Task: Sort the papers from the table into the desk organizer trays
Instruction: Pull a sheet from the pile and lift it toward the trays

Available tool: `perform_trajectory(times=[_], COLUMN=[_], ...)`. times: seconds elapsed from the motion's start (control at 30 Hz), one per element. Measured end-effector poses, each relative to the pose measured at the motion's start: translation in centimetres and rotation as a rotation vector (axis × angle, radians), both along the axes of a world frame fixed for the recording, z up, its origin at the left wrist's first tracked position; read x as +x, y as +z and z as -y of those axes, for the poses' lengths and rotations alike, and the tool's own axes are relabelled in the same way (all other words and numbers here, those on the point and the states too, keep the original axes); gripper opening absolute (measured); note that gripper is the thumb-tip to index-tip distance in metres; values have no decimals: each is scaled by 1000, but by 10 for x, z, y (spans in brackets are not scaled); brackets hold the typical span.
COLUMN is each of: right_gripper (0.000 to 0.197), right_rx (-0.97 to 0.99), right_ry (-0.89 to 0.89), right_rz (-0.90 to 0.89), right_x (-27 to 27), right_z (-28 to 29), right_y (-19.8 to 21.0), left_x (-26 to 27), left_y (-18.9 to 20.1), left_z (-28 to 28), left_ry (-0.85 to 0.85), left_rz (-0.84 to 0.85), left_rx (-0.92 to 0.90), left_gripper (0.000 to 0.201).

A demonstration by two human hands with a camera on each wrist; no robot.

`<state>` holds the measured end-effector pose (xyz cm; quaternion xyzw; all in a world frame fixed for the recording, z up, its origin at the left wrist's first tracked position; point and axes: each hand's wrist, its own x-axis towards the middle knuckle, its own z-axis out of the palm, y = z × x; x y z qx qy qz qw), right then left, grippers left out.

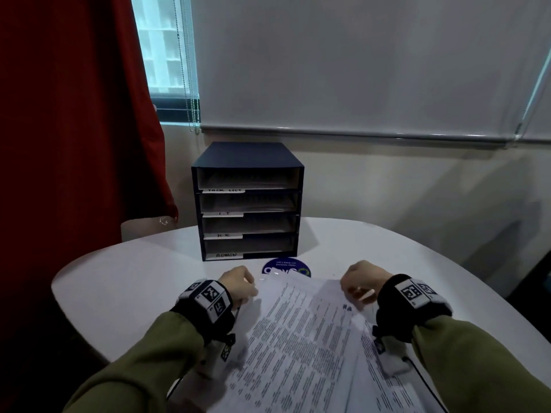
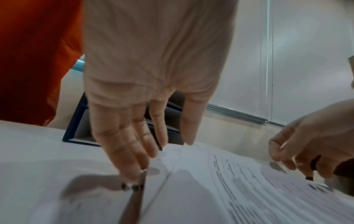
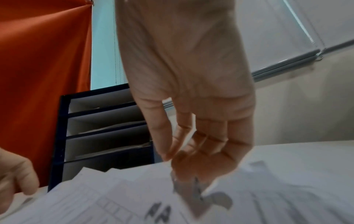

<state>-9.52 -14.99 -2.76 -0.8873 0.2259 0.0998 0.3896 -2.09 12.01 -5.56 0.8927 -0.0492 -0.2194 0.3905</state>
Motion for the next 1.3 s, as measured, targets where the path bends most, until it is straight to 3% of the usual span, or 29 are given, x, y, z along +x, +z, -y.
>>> perform_trajectory(times=[0.07, 0.23, 0.43, 0.6, 0.73, 0.87, 1.1, 1.3], right_gripper=[9, 24, 23, 27, 30, 25, 32, 25], right_rx=[-84, -62, -120, 59, 8, -8, -42, -23], right_ry=[41, 108, 160, 214, 283, 355, 407, 418], right_rz=[-58, -127, -54, -84, -106, -98, -143, -176], right_x=[-18, -42, -42, -50, -43, -36, -31, -25], right_z=[6, 1, 1, 13, 16, 13, 22, 11], right_y=[-3, -17, -25, -22, -30, -32, -18, -27], left_x=[-10, -21, -34, -24, -14, -16, -17, -18], left_y=[-7, -11, -8, -14, -20, -21, -3, -5], left_z=[3, 7, 7, -2, 1, 6, -7, -9], left_ry=[0, 2, 26, 98, 97, 105, 15, -71], left_rz=[21, 53, 25, -3, 59, 50, -155, -151], left_rx=[88, 208, 33, -27, -47, -118, -180, -175], left_gripper=[25, 37, 16, 31, 51, 47, 38, 61])
